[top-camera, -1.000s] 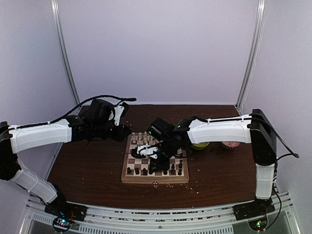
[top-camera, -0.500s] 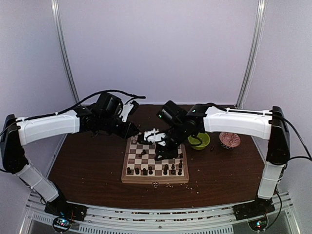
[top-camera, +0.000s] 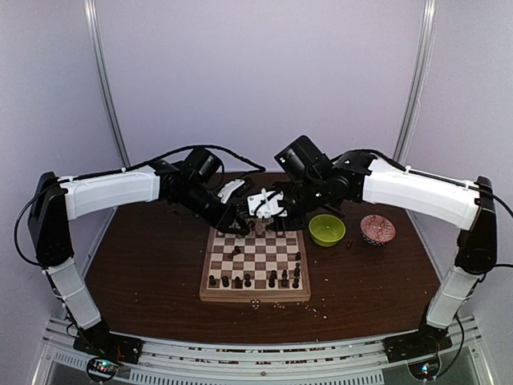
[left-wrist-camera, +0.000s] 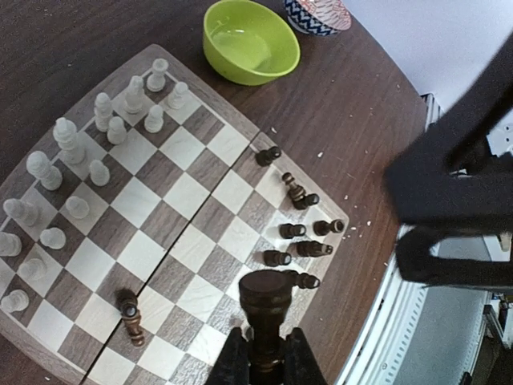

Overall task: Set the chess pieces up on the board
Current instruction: Pass from the left arm to the right

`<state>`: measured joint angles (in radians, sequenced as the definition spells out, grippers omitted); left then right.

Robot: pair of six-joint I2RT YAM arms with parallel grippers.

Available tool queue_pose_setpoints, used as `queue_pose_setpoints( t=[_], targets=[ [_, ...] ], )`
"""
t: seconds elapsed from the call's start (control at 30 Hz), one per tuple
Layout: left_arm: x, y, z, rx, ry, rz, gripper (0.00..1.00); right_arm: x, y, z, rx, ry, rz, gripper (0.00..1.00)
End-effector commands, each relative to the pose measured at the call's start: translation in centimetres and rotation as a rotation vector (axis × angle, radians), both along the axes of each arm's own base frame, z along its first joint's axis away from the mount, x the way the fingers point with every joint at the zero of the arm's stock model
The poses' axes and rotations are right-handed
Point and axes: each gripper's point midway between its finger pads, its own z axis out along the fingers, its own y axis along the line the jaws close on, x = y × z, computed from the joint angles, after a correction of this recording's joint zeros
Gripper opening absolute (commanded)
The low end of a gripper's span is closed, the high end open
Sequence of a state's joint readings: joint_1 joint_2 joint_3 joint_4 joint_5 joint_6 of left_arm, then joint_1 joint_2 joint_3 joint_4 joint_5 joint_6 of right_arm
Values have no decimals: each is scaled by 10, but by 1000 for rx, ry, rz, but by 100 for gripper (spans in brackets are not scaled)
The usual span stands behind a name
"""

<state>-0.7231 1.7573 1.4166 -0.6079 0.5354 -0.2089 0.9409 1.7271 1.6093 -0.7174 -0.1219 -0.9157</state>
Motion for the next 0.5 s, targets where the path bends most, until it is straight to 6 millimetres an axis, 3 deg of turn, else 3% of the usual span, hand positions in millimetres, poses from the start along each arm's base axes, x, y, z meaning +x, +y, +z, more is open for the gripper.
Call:
queue_pose_setpoints(
  t=[0.0,0.47],
  targets=[
    [-15,-9,12,-65,78,-86,8,8,11,-9,-81,-94,65,51],
    [-31,-17,12,-124,174,-158,9,-3,32,-40,-206,-193,167,41]
  ],
)
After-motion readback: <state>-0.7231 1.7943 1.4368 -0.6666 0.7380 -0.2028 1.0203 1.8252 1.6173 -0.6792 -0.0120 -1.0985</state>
